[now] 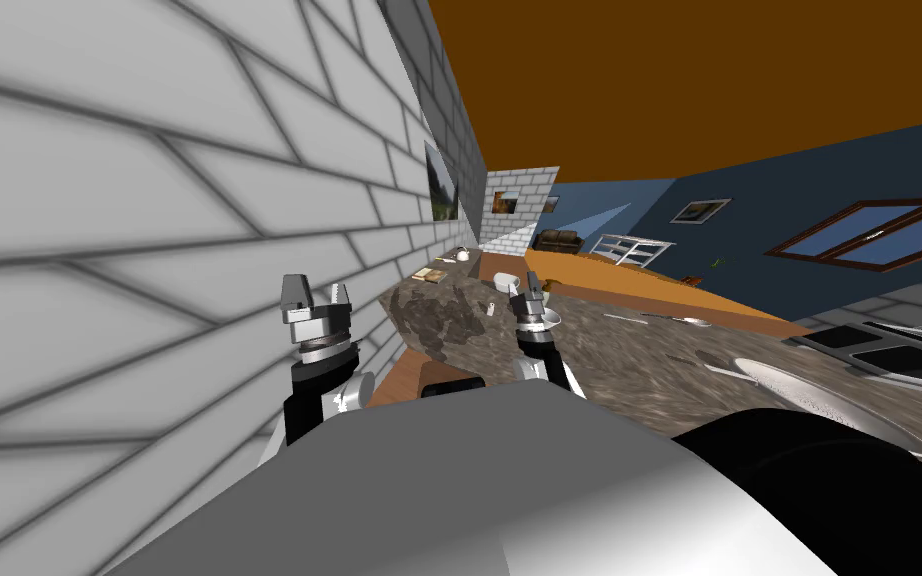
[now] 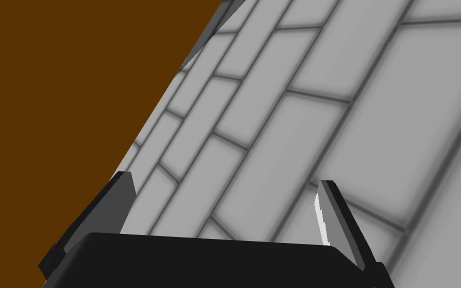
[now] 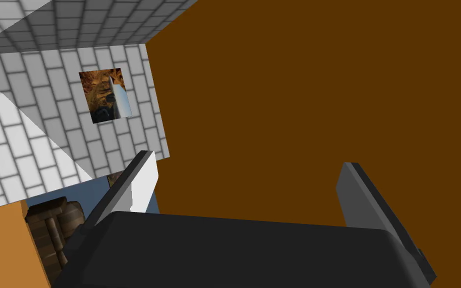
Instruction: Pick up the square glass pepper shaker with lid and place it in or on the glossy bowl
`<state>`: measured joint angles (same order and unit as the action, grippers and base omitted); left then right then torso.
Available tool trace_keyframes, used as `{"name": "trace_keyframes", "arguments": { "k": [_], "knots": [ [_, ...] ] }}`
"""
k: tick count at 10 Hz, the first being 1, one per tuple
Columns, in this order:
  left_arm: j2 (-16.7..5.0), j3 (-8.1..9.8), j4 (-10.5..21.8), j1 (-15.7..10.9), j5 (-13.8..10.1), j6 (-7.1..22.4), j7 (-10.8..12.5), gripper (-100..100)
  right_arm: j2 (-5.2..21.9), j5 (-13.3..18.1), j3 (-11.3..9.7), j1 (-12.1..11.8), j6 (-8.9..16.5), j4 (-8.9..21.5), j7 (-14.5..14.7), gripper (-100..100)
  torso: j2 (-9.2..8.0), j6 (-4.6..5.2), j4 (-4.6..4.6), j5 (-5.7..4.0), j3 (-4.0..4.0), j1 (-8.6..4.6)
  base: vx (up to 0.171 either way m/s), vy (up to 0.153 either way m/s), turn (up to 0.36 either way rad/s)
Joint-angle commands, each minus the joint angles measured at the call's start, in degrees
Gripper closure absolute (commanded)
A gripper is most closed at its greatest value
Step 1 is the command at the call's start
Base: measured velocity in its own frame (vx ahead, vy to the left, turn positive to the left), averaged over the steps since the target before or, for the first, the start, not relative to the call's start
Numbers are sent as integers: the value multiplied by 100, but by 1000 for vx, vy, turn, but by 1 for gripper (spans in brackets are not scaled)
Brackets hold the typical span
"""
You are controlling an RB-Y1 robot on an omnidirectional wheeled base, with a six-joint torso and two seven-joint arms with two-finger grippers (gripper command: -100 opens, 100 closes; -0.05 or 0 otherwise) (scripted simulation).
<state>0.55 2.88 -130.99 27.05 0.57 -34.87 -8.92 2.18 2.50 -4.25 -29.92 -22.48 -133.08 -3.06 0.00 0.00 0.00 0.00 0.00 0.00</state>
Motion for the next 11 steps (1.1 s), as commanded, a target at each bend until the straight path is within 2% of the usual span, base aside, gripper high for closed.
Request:
{"name": "trace_keyframes", "arguments": {
  "k": [1,6,8,9,11],
  "knots": [
    [0,0,0,0,0,0,0,0,167,37,45,62,-14,126,147,-100,0,0,0,0,0,0,9,18,-35],
    [0,0,0,0,0,0,0,0,434,209,253,341,-84,672,821,-100,13,0,-3,4,7,18,24,45,-53],
    [0,0,0,0,0,0,0,0,491,306,370,496,-126,966,1154,-100,12,0,-3,5,7,22,31,62,-72],
    [0,0,0,0,0,0,0,0,491,306,370,496,-126,966,1203,-100,15,0,-3,5,9,22,25,38,-19],
    [0,0,0,0,0,0,0,0,526,415,501,669,-175,1289,1557,-100,10,0,-2,3,6,13,24,47,-65]
  ]
}}
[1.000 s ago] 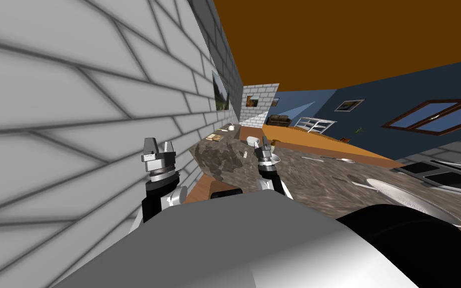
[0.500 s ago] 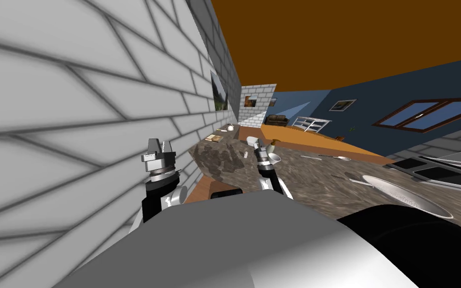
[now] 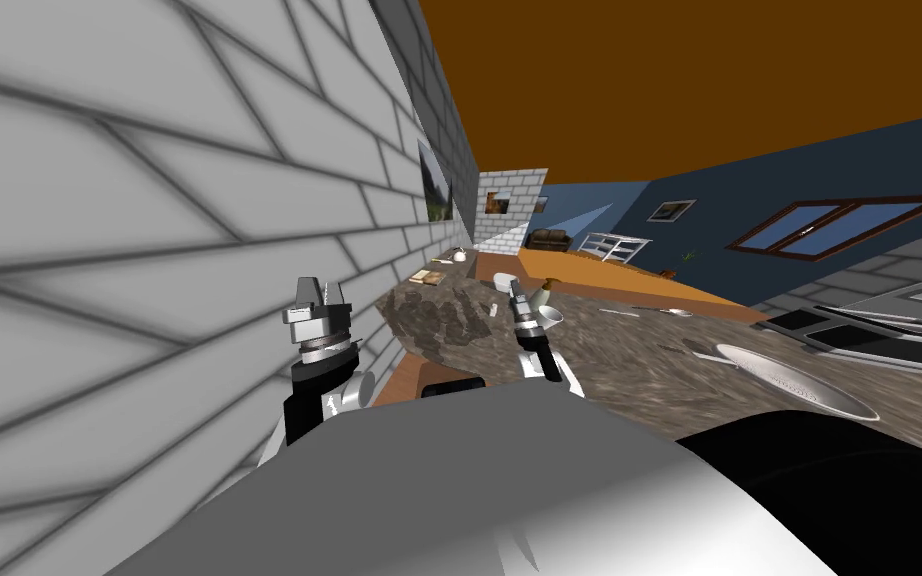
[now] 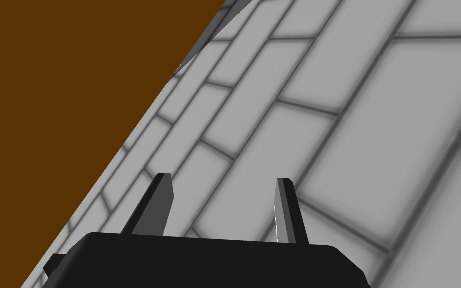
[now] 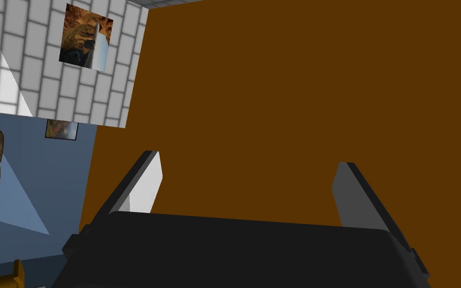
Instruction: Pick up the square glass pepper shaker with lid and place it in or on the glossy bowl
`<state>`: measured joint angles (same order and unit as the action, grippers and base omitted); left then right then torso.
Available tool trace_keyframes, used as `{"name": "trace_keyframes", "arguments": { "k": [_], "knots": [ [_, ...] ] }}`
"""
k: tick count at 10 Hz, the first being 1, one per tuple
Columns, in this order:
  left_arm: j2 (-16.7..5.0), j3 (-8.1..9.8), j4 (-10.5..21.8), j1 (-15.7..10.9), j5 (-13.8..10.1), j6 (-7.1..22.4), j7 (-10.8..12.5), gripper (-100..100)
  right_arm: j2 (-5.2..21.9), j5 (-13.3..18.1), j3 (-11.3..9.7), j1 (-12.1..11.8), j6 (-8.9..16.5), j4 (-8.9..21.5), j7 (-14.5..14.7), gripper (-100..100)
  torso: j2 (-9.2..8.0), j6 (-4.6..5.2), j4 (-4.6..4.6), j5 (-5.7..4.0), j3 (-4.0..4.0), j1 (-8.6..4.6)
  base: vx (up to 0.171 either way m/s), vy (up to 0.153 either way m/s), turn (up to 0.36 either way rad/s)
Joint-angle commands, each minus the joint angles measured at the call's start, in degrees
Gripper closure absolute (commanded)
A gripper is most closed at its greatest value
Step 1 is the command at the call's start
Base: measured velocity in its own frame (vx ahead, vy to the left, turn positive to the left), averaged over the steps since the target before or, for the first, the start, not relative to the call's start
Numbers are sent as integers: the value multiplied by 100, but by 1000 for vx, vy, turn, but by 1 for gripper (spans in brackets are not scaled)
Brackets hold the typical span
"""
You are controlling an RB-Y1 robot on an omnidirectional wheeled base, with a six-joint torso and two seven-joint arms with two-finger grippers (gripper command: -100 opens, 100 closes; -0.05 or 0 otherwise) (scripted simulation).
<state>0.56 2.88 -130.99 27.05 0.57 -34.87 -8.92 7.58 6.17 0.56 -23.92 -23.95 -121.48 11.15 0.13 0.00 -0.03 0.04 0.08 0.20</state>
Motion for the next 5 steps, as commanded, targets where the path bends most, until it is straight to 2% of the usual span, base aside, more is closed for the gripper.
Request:
{"name": "trace_keyframes", "arguments": {
  "k": [1,2,3,5],
  "knots": [
    [0,0,0,0,0,0,0,0,-15,48,20,69,-28,129,210,-100,0,0,0,0,0,0,21,47,-33],
    [0,0,0,0,0,0,0,0,-3,106,90,161,-54,300,406,-100,-3,-1,0,0,-1,-3,16,41,-55],
    [0,0,0,0,0,0,0,0,-3,106,90,161,-54,300,438,-100,-3,0,1,-1,-2,-4,16,32,-27],
    [0,0,0,0,0,0,0,0,14,229,237,355,-109,663,814,-100,-4,0,1,-1,-2,-7,27,53,-70]
  ]
}}
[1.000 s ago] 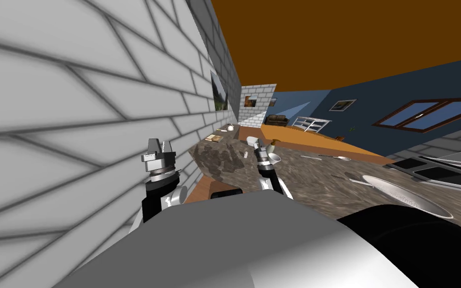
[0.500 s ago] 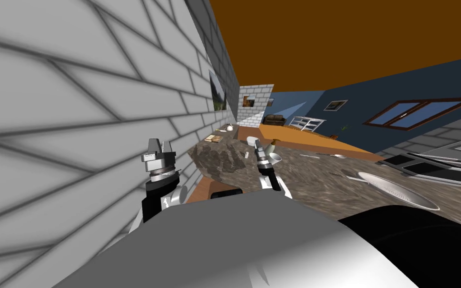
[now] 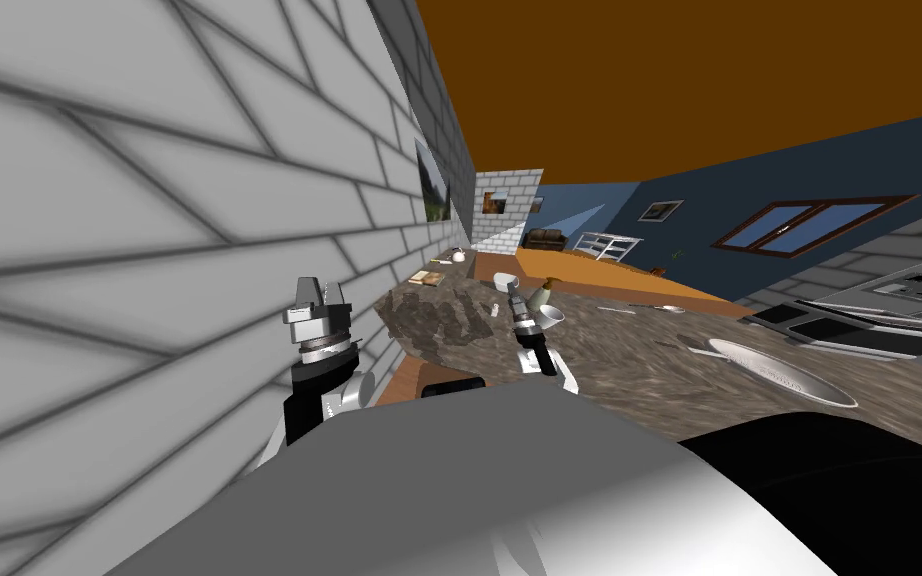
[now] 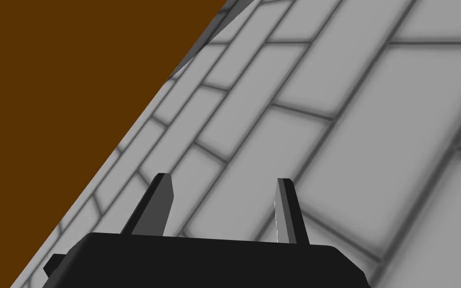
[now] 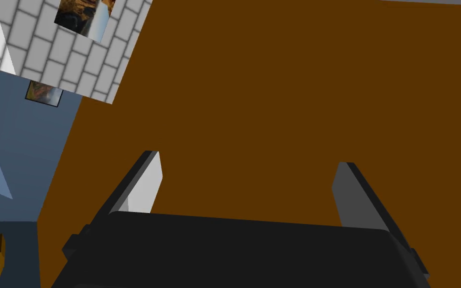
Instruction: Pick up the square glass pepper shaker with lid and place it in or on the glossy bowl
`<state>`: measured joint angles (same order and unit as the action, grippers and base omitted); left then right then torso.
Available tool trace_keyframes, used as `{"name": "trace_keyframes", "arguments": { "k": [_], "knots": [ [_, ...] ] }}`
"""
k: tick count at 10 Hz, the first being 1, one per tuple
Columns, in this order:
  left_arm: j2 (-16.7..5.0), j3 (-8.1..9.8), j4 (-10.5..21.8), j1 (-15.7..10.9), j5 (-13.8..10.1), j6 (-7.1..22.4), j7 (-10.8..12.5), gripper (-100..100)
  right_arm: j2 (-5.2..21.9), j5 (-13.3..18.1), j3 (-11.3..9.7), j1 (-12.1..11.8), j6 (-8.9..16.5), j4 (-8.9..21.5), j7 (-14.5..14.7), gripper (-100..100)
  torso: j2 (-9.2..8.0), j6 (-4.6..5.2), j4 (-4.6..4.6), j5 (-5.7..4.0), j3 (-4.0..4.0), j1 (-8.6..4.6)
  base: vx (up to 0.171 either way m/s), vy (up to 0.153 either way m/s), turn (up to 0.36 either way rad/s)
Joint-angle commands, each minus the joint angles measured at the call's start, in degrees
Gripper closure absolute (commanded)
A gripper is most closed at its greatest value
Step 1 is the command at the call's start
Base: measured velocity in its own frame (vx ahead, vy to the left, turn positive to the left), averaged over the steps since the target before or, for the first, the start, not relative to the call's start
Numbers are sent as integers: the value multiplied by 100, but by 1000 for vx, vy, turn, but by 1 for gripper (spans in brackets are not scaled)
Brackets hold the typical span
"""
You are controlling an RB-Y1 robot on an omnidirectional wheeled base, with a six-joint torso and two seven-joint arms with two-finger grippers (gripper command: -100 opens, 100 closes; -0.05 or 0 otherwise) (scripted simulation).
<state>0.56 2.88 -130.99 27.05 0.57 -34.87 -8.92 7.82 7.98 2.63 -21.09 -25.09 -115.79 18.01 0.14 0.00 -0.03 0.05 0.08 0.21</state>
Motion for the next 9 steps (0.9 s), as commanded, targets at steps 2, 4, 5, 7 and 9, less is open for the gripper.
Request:
{"name": "trace_keyframes", "arguments": {
  "k": [2,4,5,7,9],
  "knots": [
    [0,0,0,0,0,0,0,0,-3,112,107,174,-23,287,426,-100,-3,-1,0,1,-1,-2,16,53,-44],
    [0,0,0,0,0,0,0,0,2,178,186,279,-51,489,708,-100,-6,-1,1,0,-4,-6,21,46,-49],
    [0,0,0,0,0,0,0,0,2,178,186,279,-51,489,742,-100,-2,0,1,-1,-1,-5,23,41,-41],
    [0,0,0,0,0,0,0,0,9,245,267,388,-78,700,1006,-100,-3,0,1,-1,-2,-8,18,41,-49],
    [0,0,0,0,0,0,0,0,17,312,350,500,-106,921,1273,-100,-3,0,1,0,-2,-5,20,47,-56]
  ]
}}
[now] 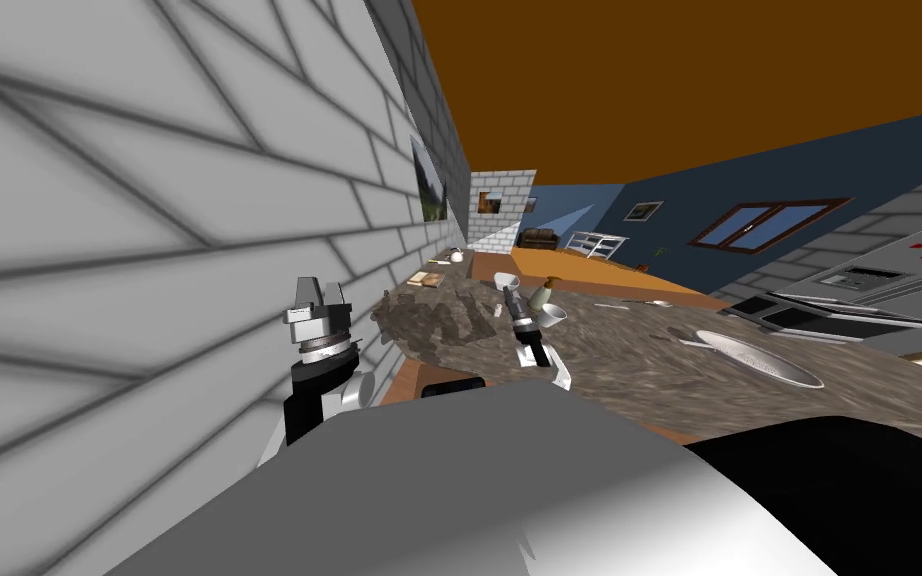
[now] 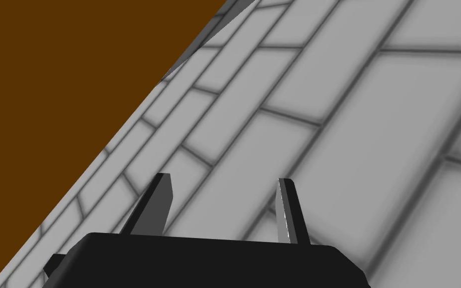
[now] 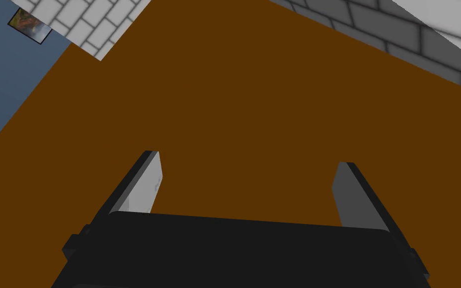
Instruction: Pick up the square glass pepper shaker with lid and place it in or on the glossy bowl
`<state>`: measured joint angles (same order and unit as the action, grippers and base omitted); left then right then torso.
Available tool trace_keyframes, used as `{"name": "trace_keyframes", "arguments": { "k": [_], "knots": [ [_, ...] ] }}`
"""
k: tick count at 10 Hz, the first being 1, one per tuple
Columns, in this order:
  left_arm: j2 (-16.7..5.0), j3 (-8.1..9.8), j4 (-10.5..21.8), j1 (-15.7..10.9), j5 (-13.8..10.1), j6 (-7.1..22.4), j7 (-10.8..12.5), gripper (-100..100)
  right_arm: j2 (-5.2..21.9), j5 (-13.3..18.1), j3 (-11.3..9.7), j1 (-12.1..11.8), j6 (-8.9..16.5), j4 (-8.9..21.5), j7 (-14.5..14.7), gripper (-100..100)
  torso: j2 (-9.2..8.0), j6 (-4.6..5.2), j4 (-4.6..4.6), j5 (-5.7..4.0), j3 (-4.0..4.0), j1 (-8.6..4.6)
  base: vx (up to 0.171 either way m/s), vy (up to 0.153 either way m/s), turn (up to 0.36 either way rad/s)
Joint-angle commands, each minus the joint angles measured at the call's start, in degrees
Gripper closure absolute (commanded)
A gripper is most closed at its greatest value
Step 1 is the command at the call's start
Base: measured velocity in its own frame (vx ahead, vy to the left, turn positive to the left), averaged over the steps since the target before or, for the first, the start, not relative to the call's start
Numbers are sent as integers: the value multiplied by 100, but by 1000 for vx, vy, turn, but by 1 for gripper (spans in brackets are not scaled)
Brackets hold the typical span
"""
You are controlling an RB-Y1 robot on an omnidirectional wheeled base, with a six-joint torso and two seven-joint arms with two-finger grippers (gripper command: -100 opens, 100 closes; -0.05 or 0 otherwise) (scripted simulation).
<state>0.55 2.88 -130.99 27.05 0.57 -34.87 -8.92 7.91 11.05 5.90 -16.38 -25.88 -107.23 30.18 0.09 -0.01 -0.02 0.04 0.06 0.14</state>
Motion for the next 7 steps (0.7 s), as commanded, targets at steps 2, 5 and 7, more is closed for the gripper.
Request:
{"name": "trace_keyframes", "arguments": {
  "k": [2,5,7],
  "knots": [
    [0,0,0,0,0,0,0,0,16,74,106,143,-52,295,326,-100,2,1,0,0,1,4,21,51,-48],
    [0,0,0,0,0,0,0,0,33,212,276,381,-100,787,818,-100,-1,0,0,0,-1,-1,16,46,-58],
    [0,0,0,0,0,0,0,0,39,281,361,503,-122,1046,1088,-100,0,0,0,0,0,0,19,48,-46]
  ]
}}
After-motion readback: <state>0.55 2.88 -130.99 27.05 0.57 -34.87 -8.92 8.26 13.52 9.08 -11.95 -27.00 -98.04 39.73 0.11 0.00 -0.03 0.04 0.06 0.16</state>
